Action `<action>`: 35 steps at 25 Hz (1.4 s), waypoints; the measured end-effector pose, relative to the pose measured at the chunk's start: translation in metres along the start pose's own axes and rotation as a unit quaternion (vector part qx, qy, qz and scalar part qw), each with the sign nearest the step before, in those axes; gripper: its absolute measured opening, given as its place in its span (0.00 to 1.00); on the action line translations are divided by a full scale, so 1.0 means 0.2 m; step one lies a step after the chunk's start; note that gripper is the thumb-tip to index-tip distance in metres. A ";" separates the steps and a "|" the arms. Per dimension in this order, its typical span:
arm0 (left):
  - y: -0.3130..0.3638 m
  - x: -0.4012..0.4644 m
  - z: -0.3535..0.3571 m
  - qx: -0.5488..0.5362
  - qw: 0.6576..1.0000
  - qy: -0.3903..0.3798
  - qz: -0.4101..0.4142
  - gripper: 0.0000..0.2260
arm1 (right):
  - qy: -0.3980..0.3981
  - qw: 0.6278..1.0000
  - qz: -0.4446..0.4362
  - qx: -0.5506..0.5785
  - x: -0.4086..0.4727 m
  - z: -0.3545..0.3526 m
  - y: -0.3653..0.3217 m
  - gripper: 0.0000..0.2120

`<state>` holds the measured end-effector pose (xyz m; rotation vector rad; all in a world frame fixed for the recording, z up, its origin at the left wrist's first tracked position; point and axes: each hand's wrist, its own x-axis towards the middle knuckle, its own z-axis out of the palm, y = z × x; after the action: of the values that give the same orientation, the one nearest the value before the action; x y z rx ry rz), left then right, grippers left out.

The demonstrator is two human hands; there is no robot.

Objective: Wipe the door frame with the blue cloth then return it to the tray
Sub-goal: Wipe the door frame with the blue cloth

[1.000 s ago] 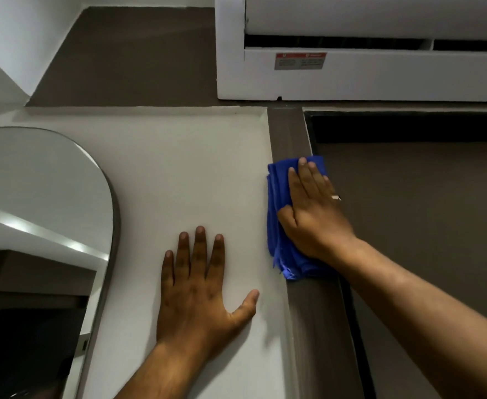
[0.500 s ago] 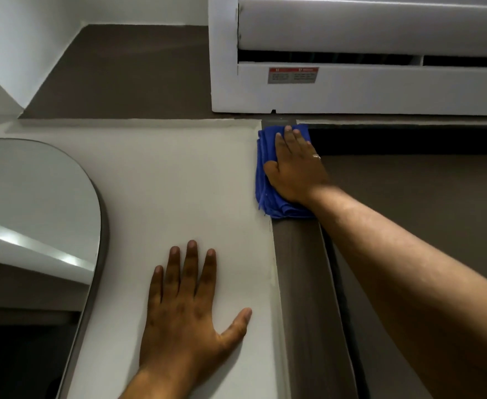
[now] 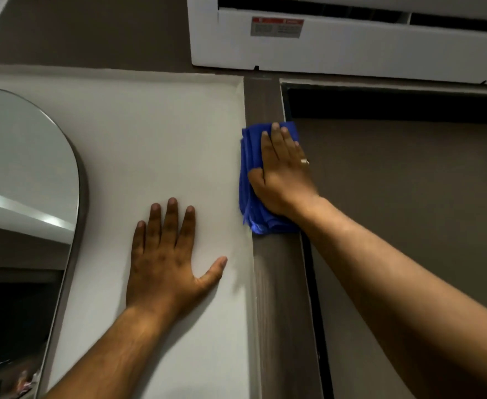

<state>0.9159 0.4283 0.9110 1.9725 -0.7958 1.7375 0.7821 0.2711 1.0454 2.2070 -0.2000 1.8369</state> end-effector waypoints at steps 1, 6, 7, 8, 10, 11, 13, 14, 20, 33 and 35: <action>0.00 0.00 0.00 -0.001 1.000 0.001 0.001 0.42 | -0.003 1.000 0.009 0.000 0.05 0.00 -0.01 0.33; -0.01 -0.07 0.01 -0.014 1.000 0.005 0.007 0.41 | -0.004 1.000 -0.009 -0.007 -0.16 0.05 -0.02 0.34; -0.01 -0.10 0.01 -0.016 1.000 0.005 0.005 0.40 | -0.003 1.000 -0.021 -0.005 -0.30 0.07 -0.03 0.35; -0.01 -0.14 0.02 -0.018 1.000 0.004 0.002 0.40 | -0.004 1.000 -0.031 -0.004 -0.48 0.09 -0.05 0.35; 0.01 -0.21 0.02 -0.024 1.000 -0.003 -0.008 0.39 | -0.014 0.999 -0.042 -0.023 -0.81 0.12 -0.08 0.34; 0.03 -0.25 0.02 -0.027 1.000 -0.006 -0.015 0.39 | -0.023 0.998 -0.042 -0.033 -0.92 0.12 -0.09 0.34; 0.05 -0.29 0.02 -0.032 0.999 -0.009 -0.024 0.39 | -0.045 0.997 -0.036 -0.044 -0.94 0.11 -0.09 0.35; 0.07 -0.31 0.02 -0.037 0.999 -0.012 -0.024 0.39 | -0.045 0.997 -0.031 -0.049 -0.88 0.09 -0.10 0.35; 0.06 -0.39 0.04 -0.040 0.999 -0.012 -0.008 0.38 | -0.030 0.997 0.025 -0.062 -0.60 0.09 -0.11 0.35; 0.07 -0.55 0.05 -0.038 0.999 -0.029 -0.011 0.38 | -0.033 0.998 -0.002 -0.050 -1.06 0.15 -0.15 0.35; 0.08 -0.59 0.05 -0.029 0.999 -0.029 -0.012 0.38 | -0.026 0.998 0.014 -0.046 -1.04 0.16 -0.16 0.35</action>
<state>0.9046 0.4280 0.7921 1.9935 -0.8289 1.6319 0.7804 0.2793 0.8322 2.2005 -0.3215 1.7494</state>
